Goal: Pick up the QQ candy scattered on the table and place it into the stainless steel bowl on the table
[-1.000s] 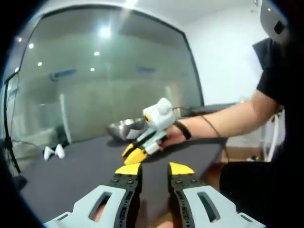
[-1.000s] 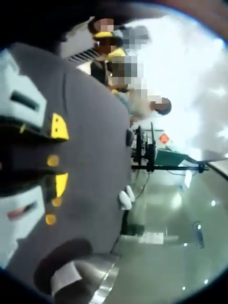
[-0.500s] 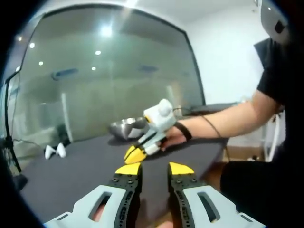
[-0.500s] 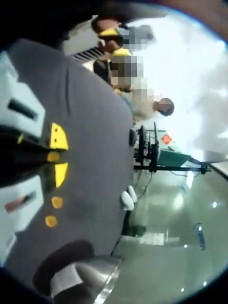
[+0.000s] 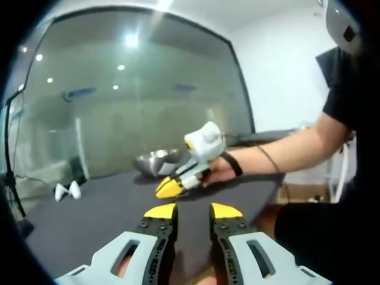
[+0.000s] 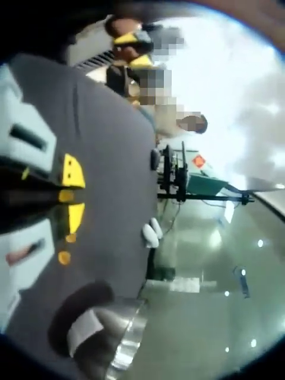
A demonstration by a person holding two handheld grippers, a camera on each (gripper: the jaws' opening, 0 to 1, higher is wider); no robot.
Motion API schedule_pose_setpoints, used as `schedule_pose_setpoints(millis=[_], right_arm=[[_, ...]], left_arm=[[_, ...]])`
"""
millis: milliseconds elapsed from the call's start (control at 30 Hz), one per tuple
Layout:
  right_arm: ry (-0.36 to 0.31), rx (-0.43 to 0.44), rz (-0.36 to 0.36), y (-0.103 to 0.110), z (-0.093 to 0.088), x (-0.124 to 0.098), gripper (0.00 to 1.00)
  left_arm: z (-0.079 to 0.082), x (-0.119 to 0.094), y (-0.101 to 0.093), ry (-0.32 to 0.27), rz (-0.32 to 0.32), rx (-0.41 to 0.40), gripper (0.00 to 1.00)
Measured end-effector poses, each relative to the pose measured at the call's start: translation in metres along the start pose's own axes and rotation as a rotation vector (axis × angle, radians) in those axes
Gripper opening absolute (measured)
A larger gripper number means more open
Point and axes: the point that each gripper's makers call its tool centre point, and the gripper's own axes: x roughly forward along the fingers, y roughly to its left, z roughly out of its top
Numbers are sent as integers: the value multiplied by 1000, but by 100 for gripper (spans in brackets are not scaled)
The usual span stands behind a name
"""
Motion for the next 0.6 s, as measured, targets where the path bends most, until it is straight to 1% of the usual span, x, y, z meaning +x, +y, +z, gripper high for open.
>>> schedule_pose_setpoints(millis=[33,133,200,267,367,500,600], right_arm=[[-11,5,-17,-4,3,-5,9],[-25,32,-60,-17,4,-19,9],[-28,31,-87,-22,5,-27,9],[-36,29,-129,-29,5,-39,9],[-48,35,-157,-38,3,-58,9],[-49,48,-206,-50,2,-76,9],[-93,122,-244,-66,7,-90,9]], left_arm=[[0,0,0,-1,-2,-1,23],[0,1,-1,0,-8,3,23],[1,1,-2,-2,-11,5,23],[3,1,-2,-7,-10,8,23],[5,1,-3,-17,-13,3,23],[2,2,-3,-9,-14,6,23],[3,4,-6,-13,-22,7,23]])
